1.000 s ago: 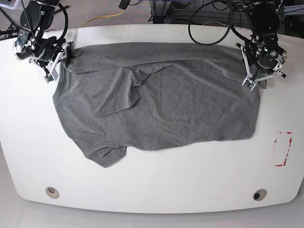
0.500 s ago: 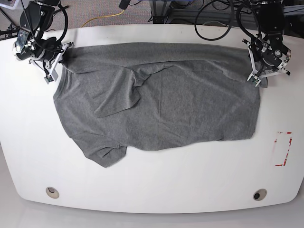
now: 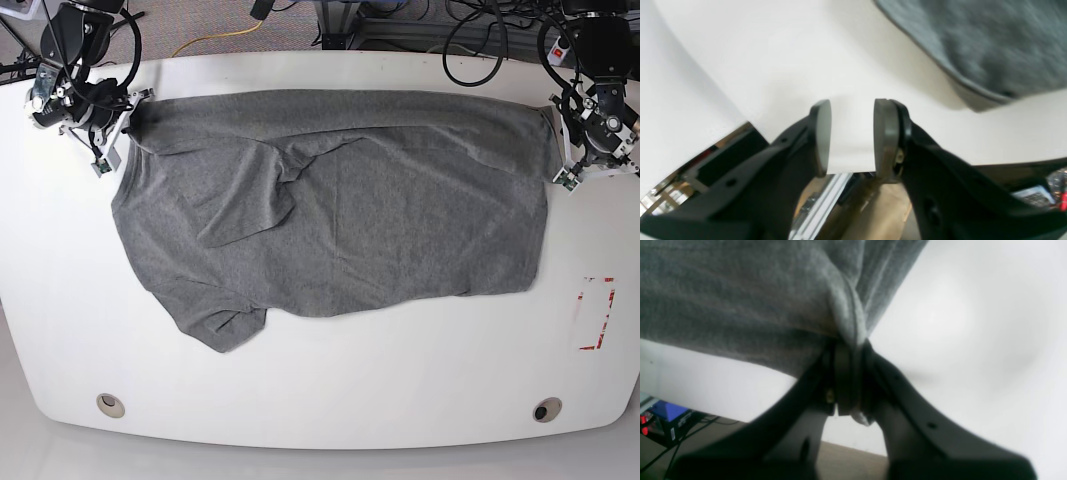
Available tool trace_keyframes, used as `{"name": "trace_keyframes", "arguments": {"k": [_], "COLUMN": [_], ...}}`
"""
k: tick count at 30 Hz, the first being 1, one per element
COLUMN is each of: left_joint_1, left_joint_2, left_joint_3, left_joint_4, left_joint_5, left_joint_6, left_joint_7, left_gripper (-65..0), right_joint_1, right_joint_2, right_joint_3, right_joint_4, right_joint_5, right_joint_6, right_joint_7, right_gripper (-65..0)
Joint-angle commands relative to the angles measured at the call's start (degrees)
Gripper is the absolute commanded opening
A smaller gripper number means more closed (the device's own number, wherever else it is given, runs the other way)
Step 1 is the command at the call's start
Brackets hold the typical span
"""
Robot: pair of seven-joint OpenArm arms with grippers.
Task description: Fold the T-shirt properly
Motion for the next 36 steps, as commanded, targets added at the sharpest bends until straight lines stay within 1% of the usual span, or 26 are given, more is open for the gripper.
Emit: {"name": "trace_keyframes", "arguments": {"k": [1,4,6,7,10,14,17,20,22,24,28,31,36], "left_joint_1": [-1.09,-1.53,-1.88,-1.97,-2.23,-1.71,-1.62,-1.62,-1.53,-1.0,1.11,1.46,2.95], "left_joint_2": [-1.91,-1.73,-1.47,-0.59,3.1,9.26,12.6,14.53,15.76,16.73,17.08,16.9,16.64], "left_joint_3": [-1.47,-4.63,-6.04,-6.74,-10.26,-13.25,-14.3,-14.48,-14.57,-14.57,-13.95,-12.55,-12.55], "left_joint_4": [0.29,2.22,3.54,3.98,5.21,5.56,5.65,5.65,5.65,5.65,5.3,5.21,5.21], "left_joint_5": [0.47,-1.99,-5.68,-7.44,-10.61,-11.22,-11.4,-11.31,-11.22,-10.96,-10.96,-10.87,-10.96], "left_joint_6": [-0.03,-0.03,-0.03,-0.03,-0.03,-0.03,-0.03,-0.03,-0.03,-0.03,-0.03,-0.03,-0.03], "left_joint_7": [0.44,2.19,6.06,7.03,7.29,7.21,7.21,7.03,5.18,2.28,-2.29,-2.64,-2.82], "left_gripper": [-45.4,-45.4,-45.3,-45.3,-44.9,-44.7,-44.7,-44.7,-44.7,-44.7,-44.6,-43.8,-34.2], "right_joint_1": [0.39,0.39,0.39,0.39,0.39,0.39,0.39,0.39,0.39,0.39,0.39,0.39,0.39], "right_joint_2": [1.04,0.95,0.95,1.04,1.04,0.78,0.69,0.69,0.69,0.6,0.6,0.69,0.69], "right_joint_3": [0.27,0.27,0.27,0.27,0.27,0.27,0.27,0.27,0.27,0.27,0.27,0.27,0.27], "right_joint_4": [0.83,0.83,0.83,0.83,0.83,0.83,0.83,0.83,0.83,0.83,0.83,0.83,0.83], "right_joint_5": [0.42,0.42,0.42,0.42,0.42,0.42,0.42,0.42,0.42,0.42,0.42,0.42,0.42], "right_joint_6": [-0.05,-0.05,-0.05,-0.05,-0.05,-0.05,-0.05,-0.05,-0.05,-0.05,-0.05,-0.05,-0.05], "right_joint_7": [0.32,0.32,0.32,0.32,0.32,0.32,0.32,0.32,0.32,0.32,0.32,0.32,0.32], "right_gripper": [-60.9,-60.9,-60.9,-60.9,-60.9,-60.9,-60.9,-60.9,-60.9,-60.9,-60.9,-60.9,-60.9]}}
